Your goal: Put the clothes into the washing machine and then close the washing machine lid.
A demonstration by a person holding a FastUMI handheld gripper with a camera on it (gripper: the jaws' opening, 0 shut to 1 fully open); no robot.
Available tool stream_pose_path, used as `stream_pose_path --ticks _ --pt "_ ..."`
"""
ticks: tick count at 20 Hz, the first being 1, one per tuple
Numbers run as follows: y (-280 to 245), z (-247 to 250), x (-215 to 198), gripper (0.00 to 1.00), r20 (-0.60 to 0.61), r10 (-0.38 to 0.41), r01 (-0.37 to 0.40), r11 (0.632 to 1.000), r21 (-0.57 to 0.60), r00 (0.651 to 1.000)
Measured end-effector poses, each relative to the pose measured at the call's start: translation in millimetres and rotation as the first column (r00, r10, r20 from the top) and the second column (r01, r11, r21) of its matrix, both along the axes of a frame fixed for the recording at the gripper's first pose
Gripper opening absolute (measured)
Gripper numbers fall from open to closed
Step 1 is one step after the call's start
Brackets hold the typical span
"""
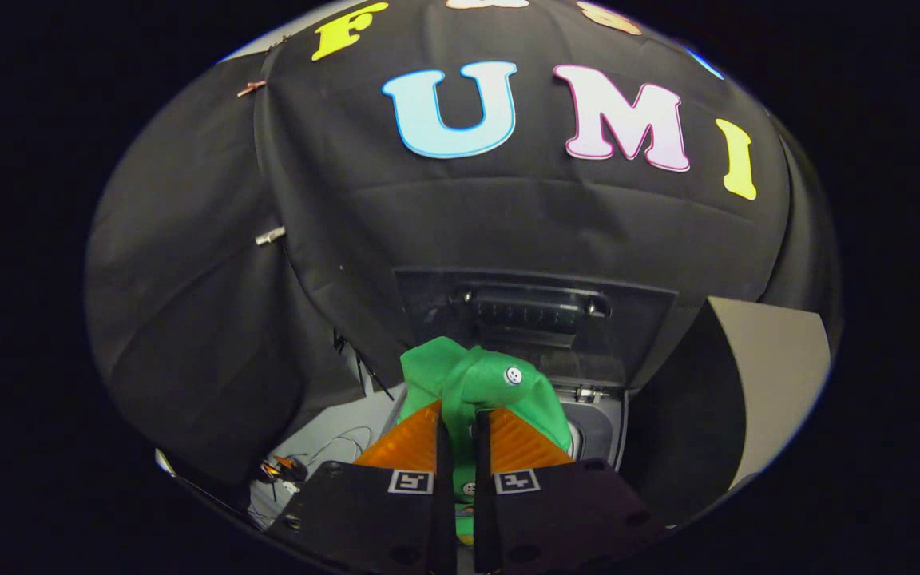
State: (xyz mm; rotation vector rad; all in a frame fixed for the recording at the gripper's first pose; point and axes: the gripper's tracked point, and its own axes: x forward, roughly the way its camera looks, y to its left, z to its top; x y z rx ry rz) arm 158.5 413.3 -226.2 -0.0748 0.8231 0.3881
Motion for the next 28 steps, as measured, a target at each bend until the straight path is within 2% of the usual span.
stream_pose_path --ticks 12,19,25,28 --pt "-50 -132 32 0.13 -0.002 -0.148 0.147 0.983 -0.106 0.989" --pt "-43 -175 50 0.15 -0.01 -0.129 0.127 0.984 -0.123 0.992" --pt "-41 -169 49 1.0 0.089 -0.181 0.19 0.975 -0.114 0.98" --pt "-32 -145 49 1.0 0.164 -0.16 0.174 0.982 -0.074 0.974"
